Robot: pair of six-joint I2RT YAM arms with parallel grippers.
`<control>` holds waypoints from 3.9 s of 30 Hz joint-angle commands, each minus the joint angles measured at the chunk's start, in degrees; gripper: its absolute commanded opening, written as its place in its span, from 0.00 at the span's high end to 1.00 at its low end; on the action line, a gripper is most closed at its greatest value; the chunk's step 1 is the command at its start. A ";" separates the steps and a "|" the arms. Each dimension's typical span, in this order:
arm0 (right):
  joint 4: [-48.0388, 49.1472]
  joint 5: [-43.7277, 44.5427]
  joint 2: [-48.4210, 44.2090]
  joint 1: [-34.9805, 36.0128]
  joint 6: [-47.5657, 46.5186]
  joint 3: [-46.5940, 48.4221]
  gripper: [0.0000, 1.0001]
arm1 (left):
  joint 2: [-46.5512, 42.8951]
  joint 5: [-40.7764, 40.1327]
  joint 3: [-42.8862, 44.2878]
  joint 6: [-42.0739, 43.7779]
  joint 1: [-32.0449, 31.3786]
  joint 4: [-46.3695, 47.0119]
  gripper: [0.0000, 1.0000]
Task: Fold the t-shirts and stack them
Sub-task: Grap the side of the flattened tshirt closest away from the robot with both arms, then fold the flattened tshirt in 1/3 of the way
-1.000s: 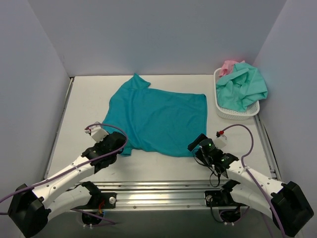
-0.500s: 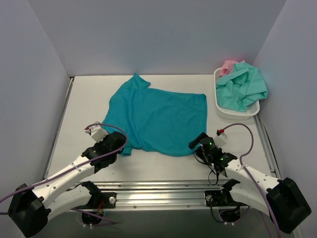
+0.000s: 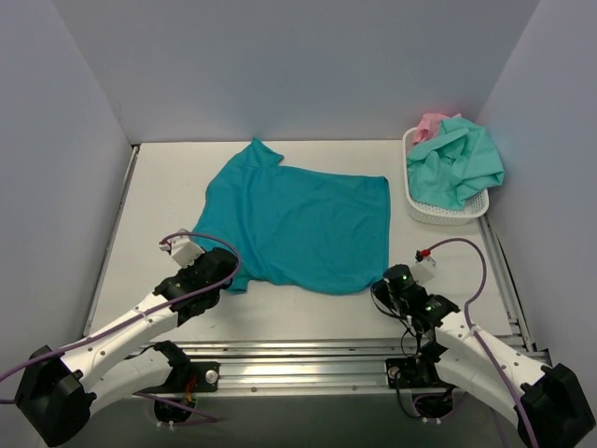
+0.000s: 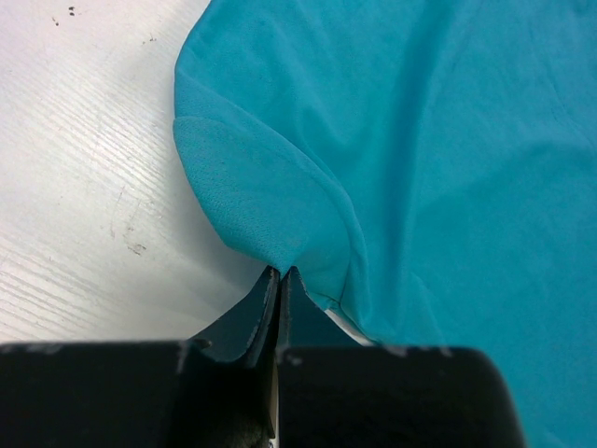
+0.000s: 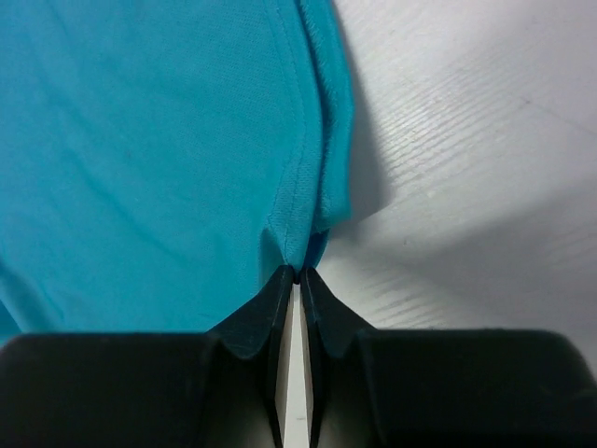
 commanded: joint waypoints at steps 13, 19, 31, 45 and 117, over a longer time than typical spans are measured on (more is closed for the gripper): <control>-9.33 3.34 -6.29 0.31 -0.15 2.48 1.00 | 0.00 -1.18 -0.19 -2.03 0.32 1.60 0.98; -10.99 3.78 -9.01 0.31 -1.73 5.89 1.00 | -1.50 -2.06 1.30 -1.50 0.32 -0.60 0.98; -22.16 10.19 -18.15 0.40 -6.21 17.42 1.00 | -11.07 -3.64 3.86 -0.18 -0.20 -10.44 0.98; -30.17 10.90 -28.00 0.49 -4.46 20.23 1.00 | -21.19 -3.64 9.75 2.27 -0.73 -16.00 0.98; -0.80 27.69 32.45 -5.75 8.98 16.27 1.00 | 55.19 19.12 39.89 20.65 20.09 16.36 0.97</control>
